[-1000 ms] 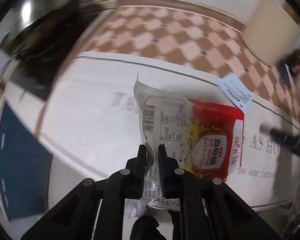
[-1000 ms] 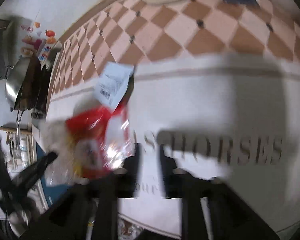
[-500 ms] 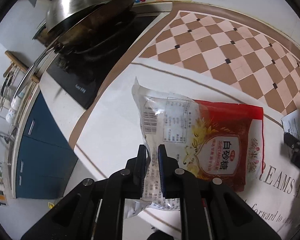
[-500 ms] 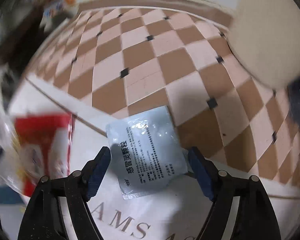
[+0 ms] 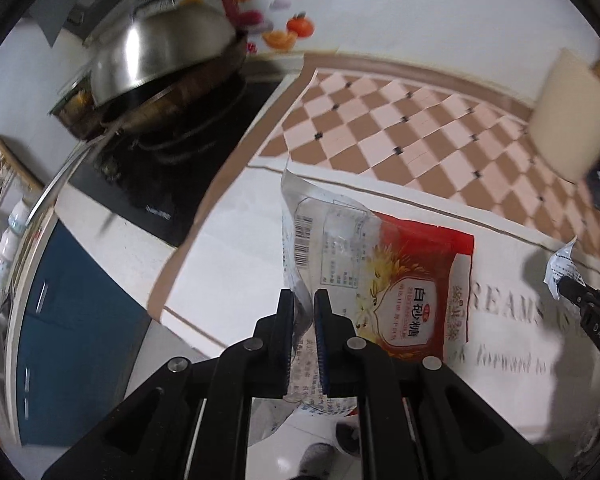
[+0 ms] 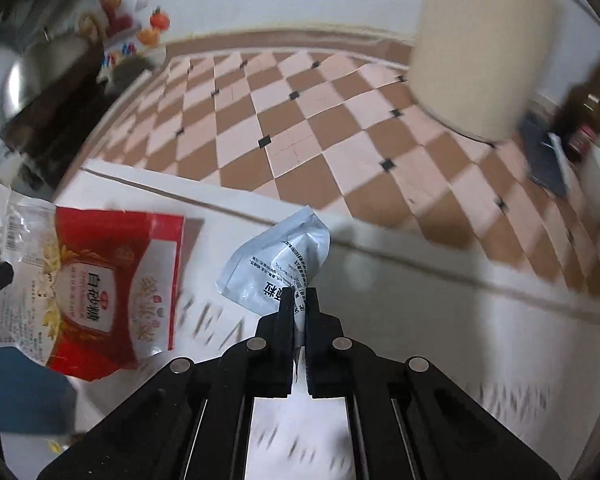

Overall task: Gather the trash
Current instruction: 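Grasp the clear plastic bag with the left tool while the right tool grasps the white paper packet, then lower both tools over the bin and release the bag and packet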

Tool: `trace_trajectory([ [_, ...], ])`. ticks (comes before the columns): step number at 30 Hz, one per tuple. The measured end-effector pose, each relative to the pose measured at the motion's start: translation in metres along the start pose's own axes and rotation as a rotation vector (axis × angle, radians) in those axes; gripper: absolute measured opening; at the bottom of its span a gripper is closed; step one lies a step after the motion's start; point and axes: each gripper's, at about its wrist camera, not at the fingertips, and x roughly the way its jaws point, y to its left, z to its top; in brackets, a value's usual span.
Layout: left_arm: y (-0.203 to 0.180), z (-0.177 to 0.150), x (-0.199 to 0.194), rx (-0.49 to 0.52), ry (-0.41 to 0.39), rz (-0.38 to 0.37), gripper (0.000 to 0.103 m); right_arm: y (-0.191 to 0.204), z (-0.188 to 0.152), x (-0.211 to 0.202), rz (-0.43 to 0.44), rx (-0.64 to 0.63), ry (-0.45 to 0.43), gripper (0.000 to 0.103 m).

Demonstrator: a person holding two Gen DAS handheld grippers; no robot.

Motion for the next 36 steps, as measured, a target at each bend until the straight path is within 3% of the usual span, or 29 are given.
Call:
trace_trajectory([
  [7,0.039,-0.047,-0.055,0.116,-0.086,-0.106,0.007,0.016,-0.084,-0.09,-0.024,0.191,-0.073,0.004],
  [12,0.058,-0.09,-0.086,0.226,-0.149,-0.1,0.007,0.038,-0.156,-0.14,-0.041,0.276,-0.109,0.004],
  [17,0.079,-0.138,-0.098,0.27,-0.142,-0.096,0.007,0.068,-0.226,-0.166,-0.041,0.27,-0.072,0.004],
  [20,0.087,-0.162,-0.094,0.261,-0.095,-0.097,0.007,0.079,-0.262,-0.17,-0.034,0.26,-0.035,0.004],
  [26,0.079,-0.208,-0.058,0.276,0.034,-0.075,0.007,0.071,-0.317,-0.14,-0.006,0.302,0.073,0.004],
  [29,0.059,-0.232,-0.017,0.295,0.11,-0.055,0.007,0.062,-0.342,-0.11,0.003,0.321,0.13,0.004],
  [36,-0.021,-0.298,0.153,0.283,0.289,-0.009,0.008,0.022,-0.405,0.017,0.002,0.404,0.257,0.004],
])
